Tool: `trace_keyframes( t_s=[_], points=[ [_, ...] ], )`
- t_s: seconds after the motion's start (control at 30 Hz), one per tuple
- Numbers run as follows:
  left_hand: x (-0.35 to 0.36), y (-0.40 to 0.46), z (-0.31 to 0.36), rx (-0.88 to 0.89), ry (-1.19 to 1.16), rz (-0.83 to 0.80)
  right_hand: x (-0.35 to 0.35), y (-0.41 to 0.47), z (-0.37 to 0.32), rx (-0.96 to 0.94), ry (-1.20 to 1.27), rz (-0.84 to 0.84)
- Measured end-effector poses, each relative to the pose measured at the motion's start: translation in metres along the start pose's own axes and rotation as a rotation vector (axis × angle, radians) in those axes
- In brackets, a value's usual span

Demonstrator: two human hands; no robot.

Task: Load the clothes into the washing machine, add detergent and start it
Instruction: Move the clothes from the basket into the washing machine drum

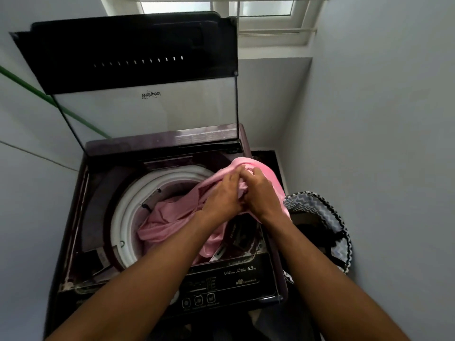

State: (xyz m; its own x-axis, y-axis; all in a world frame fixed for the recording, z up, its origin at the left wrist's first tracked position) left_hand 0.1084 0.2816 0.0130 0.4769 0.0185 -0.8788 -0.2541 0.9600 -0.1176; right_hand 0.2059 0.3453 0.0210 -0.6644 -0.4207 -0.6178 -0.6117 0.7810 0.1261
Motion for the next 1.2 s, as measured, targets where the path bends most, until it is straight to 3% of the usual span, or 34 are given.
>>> trace_keyframes(
  t_s=[0.33, 0.67, 0.8, 0.97, 1.2],
  points=[
    [-0.051, -0.022, -0.069, -0.269, 0.14, 0.118, 0.058, 0.024, -0.066, -0.179, 0.086, -0.079],
    [-0.064, -0.08, -0.15, -0.473, 0.183, 0.206, 0.152, 0.012, -0.104, -0.181, 0.199, -0.237],
    [-0.063, -0.092, -0.178, -0.443, 0.116, 0.161, 0.179, 0.0, -0.105, -0.053, 0.197, -0.291],
    [-0.057, -0.094, -0.194, -0.33, 0.028, -0.027, 0.197, -0.004, -0.082, 0.25, -0.183, -0.468],
    [-0.047, -0.092, -0.192, -0.304, 0.094, -0.047, 0.186, 0.005, -0.086, 0.215, -0.182, -0.381]
  ],
)
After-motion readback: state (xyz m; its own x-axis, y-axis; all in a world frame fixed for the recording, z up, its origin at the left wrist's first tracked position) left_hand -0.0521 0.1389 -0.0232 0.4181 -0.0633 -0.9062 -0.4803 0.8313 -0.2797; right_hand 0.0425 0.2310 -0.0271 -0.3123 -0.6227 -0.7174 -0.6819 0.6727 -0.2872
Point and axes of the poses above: each hand's wrist, its own y-axis towards the middle knuckle, its own x-axis out of the palm, z = x × y, the point moved 3 cm from there along y, towards the middle knuckle, and after that the axes turned 14 degrees about y, right-handed, at the moved point
